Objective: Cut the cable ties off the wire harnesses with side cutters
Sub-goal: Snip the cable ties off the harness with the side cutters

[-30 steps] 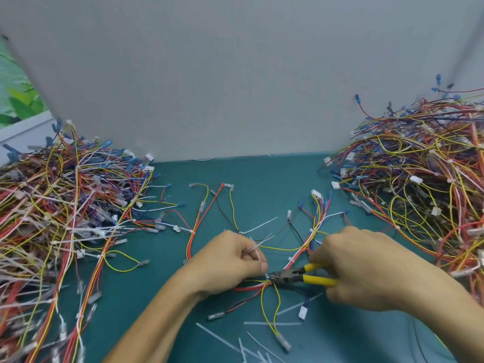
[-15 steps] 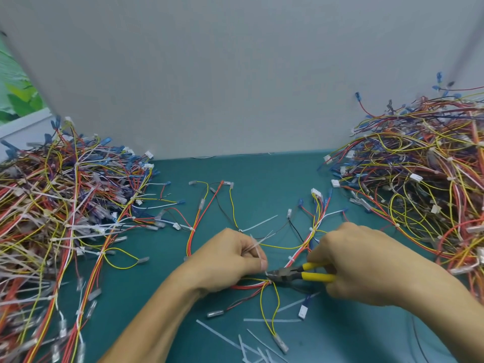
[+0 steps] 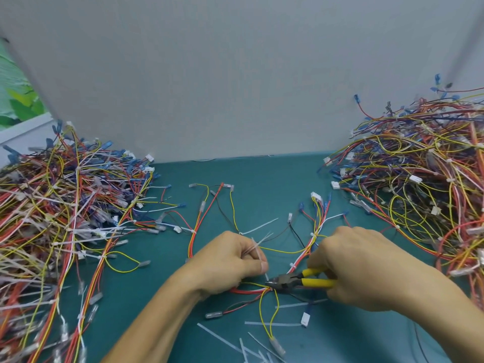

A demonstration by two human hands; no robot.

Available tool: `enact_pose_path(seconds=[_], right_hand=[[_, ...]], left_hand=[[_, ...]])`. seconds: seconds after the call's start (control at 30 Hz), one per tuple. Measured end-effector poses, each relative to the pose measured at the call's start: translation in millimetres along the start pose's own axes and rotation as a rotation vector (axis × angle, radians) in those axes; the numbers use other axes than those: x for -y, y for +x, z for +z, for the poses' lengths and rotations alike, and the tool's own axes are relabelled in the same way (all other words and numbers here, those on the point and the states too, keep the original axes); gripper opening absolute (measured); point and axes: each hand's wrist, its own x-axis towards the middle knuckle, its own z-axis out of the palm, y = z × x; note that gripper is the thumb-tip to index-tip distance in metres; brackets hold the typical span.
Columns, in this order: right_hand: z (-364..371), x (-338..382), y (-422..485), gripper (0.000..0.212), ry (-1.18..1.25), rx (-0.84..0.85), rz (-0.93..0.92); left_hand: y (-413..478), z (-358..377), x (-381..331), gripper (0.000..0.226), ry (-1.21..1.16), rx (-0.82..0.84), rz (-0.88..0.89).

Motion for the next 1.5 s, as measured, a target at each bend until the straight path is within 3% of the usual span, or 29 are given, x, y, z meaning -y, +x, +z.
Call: enact_pose_path(seconds=[0.13, 0.23, 0.3, 0.43, 0.63, 0.77, 1.0, 1.07, 1.13, 1.33, 1.4, 1.5], right_hand=[[-2, -5, 2, 0.015, 0.088, -0.018, 0.028], [-1, -8, 3, 0.02, 0.169, -0.108, 0.051], [1, -6, 3, 0.029, 0.203, -0.162, 0.054], [2, 4, 0, 0.041, 0.224, -0.181, 0.008], [-3, 23, 2, 0.042, 0.238, -0.177, -0.088], [-10, 34, 9, 0.032, 0.186, -0.151, -0.075], [-10, 42, 10, 0.028, 0.136, -0.084, -0.058], [-10, 38, 7, 0.029, 0.122, -0.047, -0.057], [-13, 33, 4, 0.032, 0.106, -0.025, -0.05], [-22, 20, -4, 0.025, 0.06, 0.018, -0.001], [-23, 18, -5, 0.021, 0.039, 0.034, 0.019], [-21, 16, -3, 0.023, 0.037, 0.031, 0.019]], left_hand=[[-9, -9, -11, 0.021, -0.349, -0.022, 0.045], [-18, -32, -21, 0.017, -0.687, -0.094, 0.103], [-23, -49, -20, 0.021, -0.761, -0.174, 0.139], [-27, -67, -9, 0.025, -0.64, -0.312, 0.14], [-17, -65, 9, 0.015, -0.315, -0.318, 0.11], [-17, -60, 26, 0.008, -0.179, -0.385, 0.161], [-16, -53, 37, 0.011, 0.302, -0.152, 0.124], [-14, -47, 34, 0.005, 0.344, -0.156, 0.108], [-12, -39, 31, 0.013, 0.363, -0.204, 0.102], [-1, 8, 21, 0.017, 0.025, -0.534, 0.099], [1, 12, 21, 0.016, -0.044, -0.51, 0.099], [-4, 3, 18, 0.011, 0.068, -0.377, 0.174]])
